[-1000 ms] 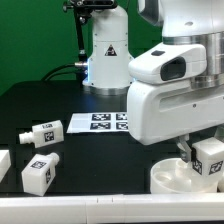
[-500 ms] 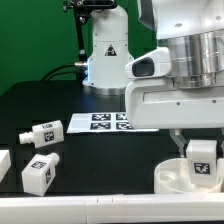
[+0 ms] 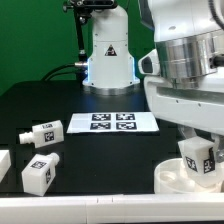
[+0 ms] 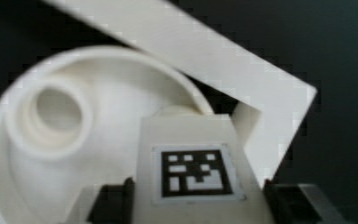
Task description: Assemble stool
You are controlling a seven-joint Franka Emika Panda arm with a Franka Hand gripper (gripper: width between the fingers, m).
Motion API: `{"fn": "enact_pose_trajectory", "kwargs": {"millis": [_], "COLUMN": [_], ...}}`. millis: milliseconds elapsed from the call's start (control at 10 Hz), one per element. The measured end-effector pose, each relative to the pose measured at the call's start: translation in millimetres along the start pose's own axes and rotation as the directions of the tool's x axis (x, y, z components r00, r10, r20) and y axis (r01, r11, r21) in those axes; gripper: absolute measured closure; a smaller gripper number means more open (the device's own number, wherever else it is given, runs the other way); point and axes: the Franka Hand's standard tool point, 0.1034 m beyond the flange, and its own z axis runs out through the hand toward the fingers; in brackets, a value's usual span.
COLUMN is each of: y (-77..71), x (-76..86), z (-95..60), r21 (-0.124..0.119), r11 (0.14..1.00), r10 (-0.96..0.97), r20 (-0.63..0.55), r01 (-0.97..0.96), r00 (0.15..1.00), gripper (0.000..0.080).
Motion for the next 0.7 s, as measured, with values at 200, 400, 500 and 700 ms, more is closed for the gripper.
{"fn": "enact_pose_trajectory", "kwargs": {"millis": [200,400,500,700], "y": [0.6,2.2,7.7,-0.1], "x": [-4.4,-5.7,-10.9,-14.8], "z": [2.4,3.7,5.1,-14.0], "r21": [0.014,0.005,-0.036,-0.037], "r11": [0.992,0.998,0.996,0.915], "r10": [0.126,0.060,-0.086,-0.396], "r20": [0.009,0.014,0.045,0.107], "r01": [-0.126,-0.060,0.088,0.401], "r00": [0.992,0.998,0.995,0.912], "gripper": [0.0463,0.0376,0.0376,0.0161]}}
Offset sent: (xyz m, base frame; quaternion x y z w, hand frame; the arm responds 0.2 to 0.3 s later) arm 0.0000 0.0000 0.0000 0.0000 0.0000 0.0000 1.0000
